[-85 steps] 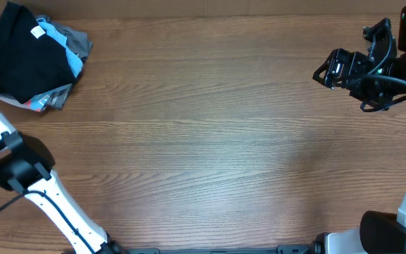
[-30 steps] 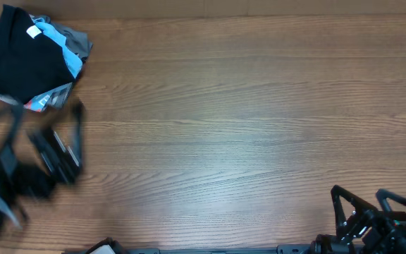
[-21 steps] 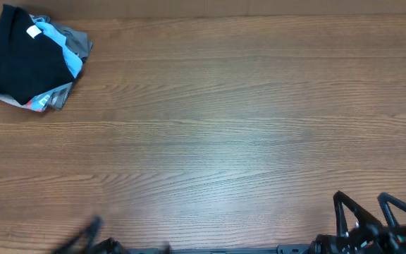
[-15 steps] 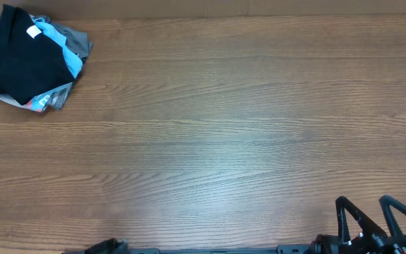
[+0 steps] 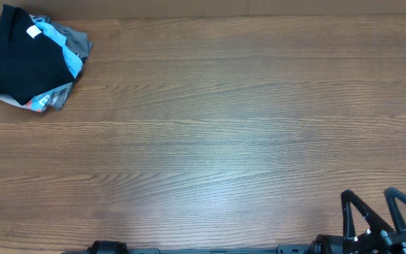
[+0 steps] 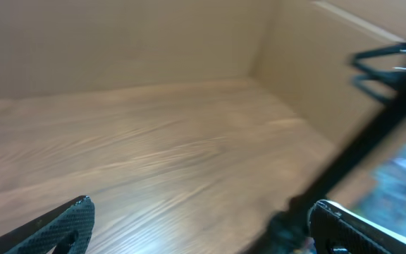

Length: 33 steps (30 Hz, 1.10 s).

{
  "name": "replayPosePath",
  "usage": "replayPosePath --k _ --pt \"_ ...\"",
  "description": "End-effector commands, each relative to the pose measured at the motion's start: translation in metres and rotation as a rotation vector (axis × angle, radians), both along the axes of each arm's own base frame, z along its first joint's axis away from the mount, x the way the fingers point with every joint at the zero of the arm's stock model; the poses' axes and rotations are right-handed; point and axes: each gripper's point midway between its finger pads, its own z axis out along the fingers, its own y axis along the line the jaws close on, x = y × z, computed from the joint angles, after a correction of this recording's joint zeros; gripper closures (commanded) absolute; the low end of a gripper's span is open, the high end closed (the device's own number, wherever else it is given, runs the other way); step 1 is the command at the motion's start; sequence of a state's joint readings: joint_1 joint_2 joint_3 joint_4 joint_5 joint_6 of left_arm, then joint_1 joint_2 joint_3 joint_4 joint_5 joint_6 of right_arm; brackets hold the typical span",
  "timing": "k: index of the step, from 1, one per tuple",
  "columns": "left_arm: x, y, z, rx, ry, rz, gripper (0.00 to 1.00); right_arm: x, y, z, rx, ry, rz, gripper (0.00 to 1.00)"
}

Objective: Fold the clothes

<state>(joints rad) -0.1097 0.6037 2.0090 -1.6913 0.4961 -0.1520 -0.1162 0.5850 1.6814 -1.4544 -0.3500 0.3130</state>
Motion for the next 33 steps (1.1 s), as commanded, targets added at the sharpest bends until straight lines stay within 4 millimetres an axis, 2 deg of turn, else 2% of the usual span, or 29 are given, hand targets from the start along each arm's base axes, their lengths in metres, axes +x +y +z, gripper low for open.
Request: replayPosePath --k 1,8,21,33 --pt "0.019 0.027 -0.011 0.033 0.034 0.181 0.0 0.007 -0.017 -0.002 -0.02 0.001 -0.094 0.0" --pt "0.026 0.031 -0.019 0.049 0.063 0.212 0.0 0.016 -0.022 -0.009 -0.027 0.021 -0.118 0.0" --pt "0.026 0.031 -0.019 0.049 0.063 0.211 0.0 0.014 -0.022 -0.015 -0.026 0.044 -0.118 0.0" --pt "0.026 0.031 -0.019 0.049 0.063 0.211 0.0 -0.004 -0.02 -0.054 -0.016 0.226 -0.115 0.0"
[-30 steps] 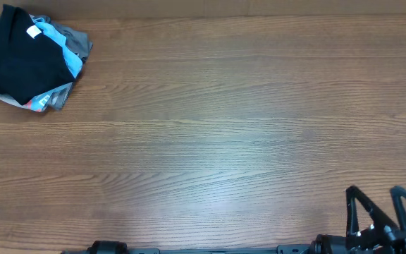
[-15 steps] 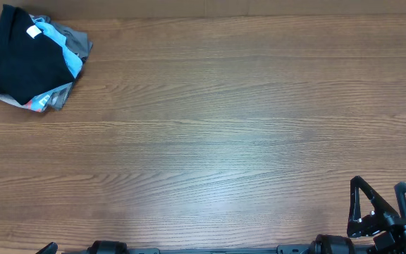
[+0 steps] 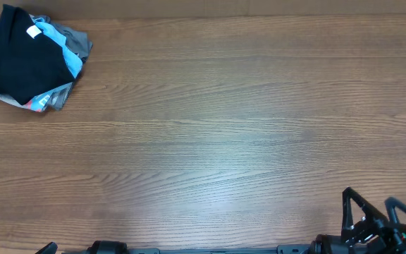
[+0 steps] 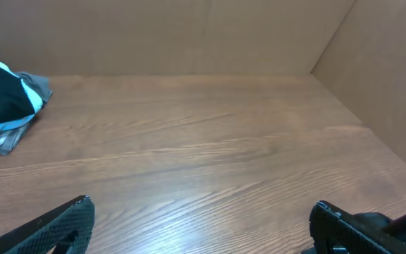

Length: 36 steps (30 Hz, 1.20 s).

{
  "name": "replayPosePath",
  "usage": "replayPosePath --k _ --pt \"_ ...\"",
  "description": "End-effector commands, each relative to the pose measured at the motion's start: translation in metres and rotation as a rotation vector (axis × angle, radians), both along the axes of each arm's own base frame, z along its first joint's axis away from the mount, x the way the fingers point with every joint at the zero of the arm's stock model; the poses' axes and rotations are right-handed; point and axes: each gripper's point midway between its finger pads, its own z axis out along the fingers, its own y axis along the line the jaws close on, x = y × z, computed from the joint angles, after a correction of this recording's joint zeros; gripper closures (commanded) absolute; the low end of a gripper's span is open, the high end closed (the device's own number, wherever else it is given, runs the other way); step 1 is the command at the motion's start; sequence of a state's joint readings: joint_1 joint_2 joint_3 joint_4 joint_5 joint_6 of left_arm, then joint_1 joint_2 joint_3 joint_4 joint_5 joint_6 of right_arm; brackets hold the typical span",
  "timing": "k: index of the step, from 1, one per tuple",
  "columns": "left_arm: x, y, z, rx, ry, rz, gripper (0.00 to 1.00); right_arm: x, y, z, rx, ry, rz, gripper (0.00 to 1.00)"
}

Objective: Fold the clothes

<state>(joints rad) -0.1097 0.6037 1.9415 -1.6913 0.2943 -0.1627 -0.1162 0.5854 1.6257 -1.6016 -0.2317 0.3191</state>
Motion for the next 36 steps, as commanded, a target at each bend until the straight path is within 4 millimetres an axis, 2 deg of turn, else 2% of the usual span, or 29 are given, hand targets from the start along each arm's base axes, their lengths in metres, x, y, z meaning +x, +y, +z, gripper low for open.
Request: replayPosePath --k 1,5,8,11,14,20,23,30,36 --pt "-0.002 0.002 0.0 -0.011 -0.003 0.017 0.0 -0.004 0.0 -0.007 0.003 0.033 -0.004 0.0" --pt "-0.002 0.002 0.0 -0.011 -0.003 0.017 0.0 -0.007 -0.006 -0.014 -0.023 0.063 -0.025 0.0" --pt "-0.002 0.002 0.0 -0.011 -0.003 0.017 0.0 -0.004 -0.009 -0.009 -0.035 0.039 -0.04 0.0" --pt "-0.002 0.002 0.0 -0.011 -0.003 0.017 0.0 0.009 -0.014 -0.004 -0.051 0.001 -0.055 0.0" --pt "-0.002 0.002 0.0 -0.011 -0.003 0.017 0.0 0.031 -0.016 -0.009 -0.067 -0.016 -0.045 0.0" --pt "-0.002 0.002 0.0 -0.011 -0.003 0.017 0.0 0.093 -0.017 -0.049 -0.057 -0.076 -0.017 0.0" --pt "-0.002 0.002 0.0 -0.011 -0.003 0.017 0.0 0.113 -0.01 -0.071 -0.044 -0.167 0.032 0.0" --pt "-0.002 0.002 0.0 -0.011 -0.003 0.017 0.0 0.143 -0.004 -0.131 -0.046 -0.343 0.078 0.0" --pt "-0.002 0.002 0.0 -0.011 -0.003 0.017 0.0 0.153 0.0 -0.15 -0.071 -0.523 0.1 0.0"
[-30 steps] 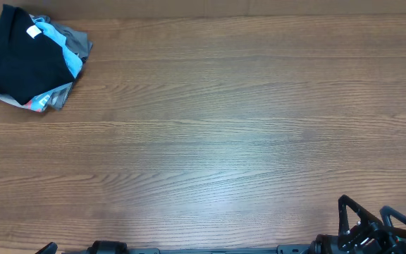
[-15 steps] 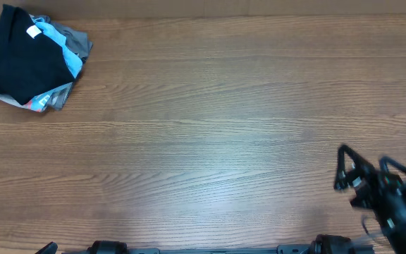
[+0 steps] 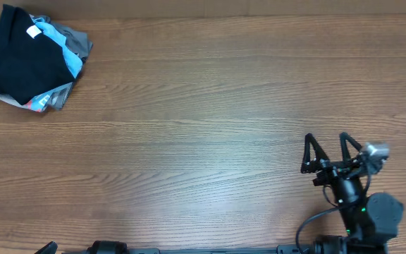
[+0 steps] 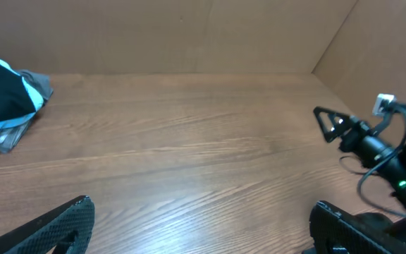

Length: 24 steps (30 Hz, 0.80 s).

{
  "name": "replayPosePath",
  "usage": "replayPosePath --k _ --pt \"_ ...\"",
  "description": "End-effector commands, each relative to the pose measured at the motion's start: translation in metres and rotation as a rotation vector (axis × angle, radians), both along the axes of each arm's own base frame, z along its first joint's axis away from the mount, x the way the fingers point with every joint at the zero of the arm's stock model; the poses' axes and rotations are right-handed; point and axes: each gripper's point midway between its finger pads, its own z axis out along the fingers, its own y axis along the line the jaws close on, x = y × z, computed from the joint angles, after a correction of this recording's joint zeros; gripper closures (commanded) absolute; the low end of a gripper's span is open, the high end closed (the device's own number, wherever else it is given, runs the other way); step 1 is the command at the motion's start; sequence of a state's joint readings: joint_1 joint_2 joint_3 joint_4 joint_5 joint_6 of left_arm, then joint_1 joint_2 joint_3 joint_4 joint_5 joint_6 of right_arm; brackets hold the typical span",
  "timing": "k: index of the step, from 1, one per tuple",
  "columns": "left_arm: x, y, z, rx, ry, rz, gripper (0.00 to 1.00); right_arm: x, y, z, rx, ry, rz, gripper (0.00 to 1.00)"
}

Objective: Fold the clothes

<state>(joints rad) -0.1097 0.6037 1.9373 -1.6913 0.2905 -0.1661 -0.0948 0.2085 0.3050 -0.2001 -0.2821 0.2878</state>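
A pile of clothes (image 3: pixel 27 60) lies at the table's far left corner, a black garment on top with light blue and grey pieces under it. The left wrist view shows the pile (image 4: pixel 2 99) at its left edge. My right gripper (image 3: pixel 327 151) stands open over the near right of the table, holding nothing, and it also shows in the left wrist view (image 4: pixel 333 125). My left gripper (image 4: pixel 203 226) is wide open low over the near table, nothing between its fingers. Both grippers are far from the pile.
The wooden table (image 3: pixel 203 127) is bounded by a cardboard wall at the back (image 4: pixel 154 35) and another on the right (image 4: pixel 379 63). The right arm's base (image 3: pixel 376 215) and cable sit at the near right edge.
My right arm has moved from the near right corner up and left over the table, its gripper still open. The left gripper and the pile have not moved.
At first the left wrist view was blurred and faced the right wall, with my right gripper open at the near right corner. Then the left wrist view faced the table and pile. Now the right gripper stands further in over the table.
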Motion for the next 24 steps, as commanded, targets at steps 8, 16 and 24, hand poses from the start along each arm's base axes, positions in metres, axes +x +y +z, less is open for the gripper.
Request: replayPosePath --k 8,16,24 --pt "-0.003 0.002 0.001 -0.01 -0.009 0.012 0.0 0.0 -0.006 -0.033 -0.015 -0.121 -0.04 0.0" --pt "-0.003 0.002 0.001 -0.01 -0.009 0.012 0.0 0.004 -0.027 -0.048 0.031 -0.112 -0.163 0.0" --pt "-0.003 0.002 0.001 -0.01 -0.009 0.012 0.0 0.005 -0.041 -0.07 0.019 -0.022 -0.245 0.0"
